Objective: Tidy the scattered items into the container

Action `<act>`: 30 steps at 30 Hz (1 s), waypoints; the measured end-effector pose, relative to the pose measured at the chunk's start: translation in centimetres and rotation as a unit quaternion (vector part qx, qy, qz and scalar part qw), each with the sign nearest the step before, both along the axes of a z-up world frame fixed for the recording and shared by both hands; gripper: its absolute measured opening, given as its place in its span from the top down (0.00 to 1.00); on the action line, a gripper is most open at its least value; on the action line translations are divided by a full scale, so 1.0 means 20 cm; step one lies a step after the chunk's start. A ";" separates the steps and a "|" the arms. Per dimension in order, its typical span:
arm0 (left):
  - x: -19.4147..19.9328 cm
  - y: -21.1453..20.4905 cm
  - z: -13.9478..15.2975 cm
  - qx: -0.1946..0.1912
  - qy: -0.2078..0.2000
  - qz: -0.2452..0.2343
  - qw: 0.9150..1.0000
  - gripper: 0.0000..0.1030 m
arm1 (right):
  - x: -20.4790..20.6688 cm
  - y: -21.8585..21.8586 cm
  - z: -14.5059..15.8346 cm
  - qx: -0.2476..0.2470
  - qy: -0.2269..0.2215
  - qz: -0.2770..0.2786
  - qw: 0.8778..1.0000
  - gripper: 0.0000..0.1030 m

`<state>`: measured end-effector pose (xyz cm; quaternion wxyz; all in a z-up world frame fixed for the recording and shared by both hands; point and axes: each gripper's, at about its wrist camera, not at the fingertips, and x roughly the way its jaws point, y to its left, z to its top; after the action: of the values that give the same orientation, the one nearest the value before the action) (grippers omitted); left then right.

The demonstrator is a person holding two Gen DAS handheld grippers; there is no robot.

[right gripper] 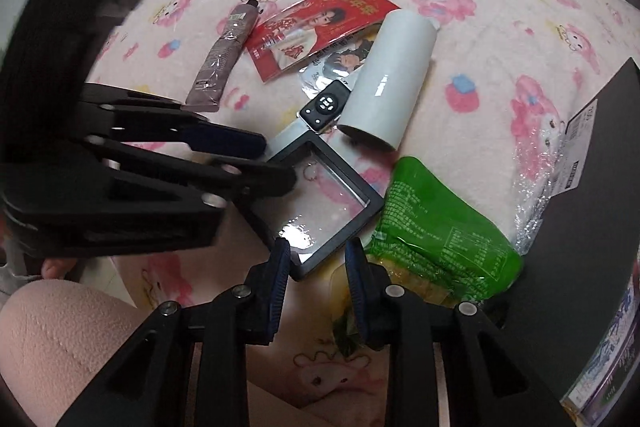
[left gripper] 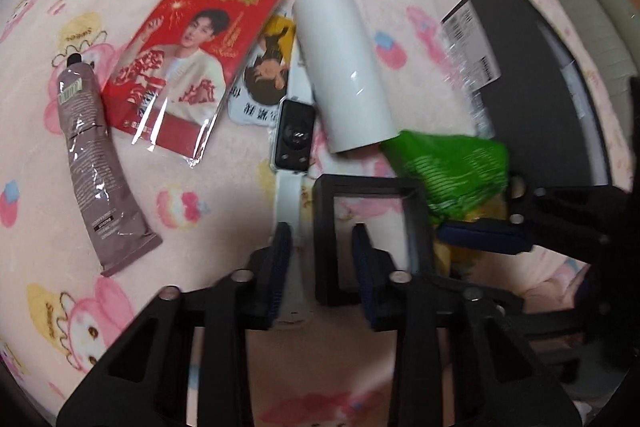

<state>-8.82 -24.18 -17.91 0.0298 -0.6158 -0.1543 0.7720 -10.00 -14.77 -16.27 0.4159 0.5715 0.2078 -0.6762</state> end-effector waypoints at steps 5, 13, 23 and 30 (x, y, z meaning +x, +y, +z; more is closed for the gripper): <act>0.03 -0.02 0.03 0.013 0.013 0.001 1.000 0.91 | -0.04 -0.02 -0.04 -0.009 -0.030 -0.002 1.000 0.73; 0.07 -0.02 0.04 0.019 0.009 -0.004 1.000 0.87 | -0.02 -0.09 -0.02 0.005 -0.007 0.003 1.000 0.81; 0.06 -0.04 0.05 0.007 0.008 0.012 1.000 0.93 | -0.01 -0.06 -0.02 0.019 -0.018 0.000 1.000 0.80; 0.15 -0.15 0.11 0.007 0.017 0.040 0.999 0.91 | -0.08 -0.13 -0.03 -0.005 -0.058 0.003 0.998 0.66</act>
<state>-5.88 -27.13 -15.77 0.0061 -0.5958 -0.1834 0.7819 -11.52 -17.28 -16.94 0.4317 0.6072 0.1816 -0.6418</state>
